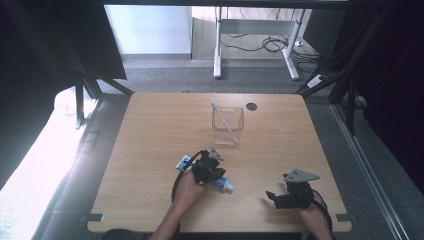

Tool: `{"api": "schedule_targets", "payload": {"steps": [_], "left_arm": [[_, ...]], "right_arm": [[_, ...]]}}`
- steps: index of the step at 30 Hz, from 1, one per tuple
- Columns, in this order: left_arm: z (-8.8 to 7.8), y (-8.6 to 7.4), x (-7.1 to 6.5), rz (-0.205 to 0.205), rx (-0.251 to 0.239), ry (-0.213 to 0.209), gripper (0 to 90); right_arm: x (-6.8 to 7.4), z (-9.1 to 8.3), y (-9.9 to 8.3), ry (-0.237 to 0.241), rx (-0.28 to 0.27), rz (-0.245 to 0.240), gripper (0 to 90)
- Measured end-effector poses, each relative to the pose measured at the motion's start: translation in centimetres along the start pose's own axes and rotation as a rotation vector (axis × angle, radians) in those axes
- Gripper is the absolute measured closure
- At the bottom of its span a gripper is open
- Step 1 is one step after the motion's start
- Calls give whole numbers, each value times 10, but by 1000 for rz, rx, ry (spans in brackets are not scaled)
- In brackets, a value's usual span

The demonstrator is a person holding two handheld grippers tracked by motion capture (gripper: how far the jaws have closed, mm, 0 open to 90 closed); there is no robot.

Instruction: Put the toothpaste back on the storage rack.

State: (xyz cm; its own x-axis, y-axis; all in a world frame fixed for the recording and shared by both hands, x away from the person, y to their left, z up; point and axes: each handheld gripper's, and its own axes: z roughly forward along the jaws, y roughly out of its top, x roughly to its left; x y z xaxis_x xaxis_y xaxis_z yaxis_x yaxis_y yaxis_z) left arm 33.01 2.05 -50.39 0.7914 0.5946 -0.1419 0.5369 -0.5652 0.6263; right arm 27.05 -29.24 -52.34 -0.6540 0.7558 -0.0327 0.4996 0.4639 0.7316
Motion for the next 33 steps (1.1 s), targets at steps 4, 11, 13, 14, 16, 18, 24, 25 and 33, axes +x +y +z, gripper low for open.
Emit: {"api": "schedule_targets", "payload": {"steps": [4, 11, 13, 14, 16, 18, 24, 25, 33], "left_arm": [[1, -1, -2, 8, 14, 4, 897], [-2, -9, -5, 17, 24, -7, 898], [-4, -11, -6, 17, 29, -8, 897], [-5, -12, -7, 24, 34, -5, 898], [-8, -14, -7, 26, 37, -4, 897], [-11, -17, -8, 18, 35, -6, 897], [-20, -27, -6, 5, 37, -18, 898], [-22, -29, -5, 6, 40, -18, 898], [-31, -38, -2, -3, 53, -22, 898]], "right_arm": [[0, 1, 0, 0, 6, -3, 66], [0, 0, 0, 0, 4, 0, 67], [0, 0, 0, 0, 5, 0, 67], [0, 1, 0, 0, 5, -1, 67], [1, 1, 0, 0, 5, -4, 67], [1, 1, 0, 1, 6, -4, 67], [1, 1, 0, 1, 9, -8, 68], [1, 1, 0, 2, 8, -7, 68], [1, 2, 0, 2, 11, -9, 68]]}}
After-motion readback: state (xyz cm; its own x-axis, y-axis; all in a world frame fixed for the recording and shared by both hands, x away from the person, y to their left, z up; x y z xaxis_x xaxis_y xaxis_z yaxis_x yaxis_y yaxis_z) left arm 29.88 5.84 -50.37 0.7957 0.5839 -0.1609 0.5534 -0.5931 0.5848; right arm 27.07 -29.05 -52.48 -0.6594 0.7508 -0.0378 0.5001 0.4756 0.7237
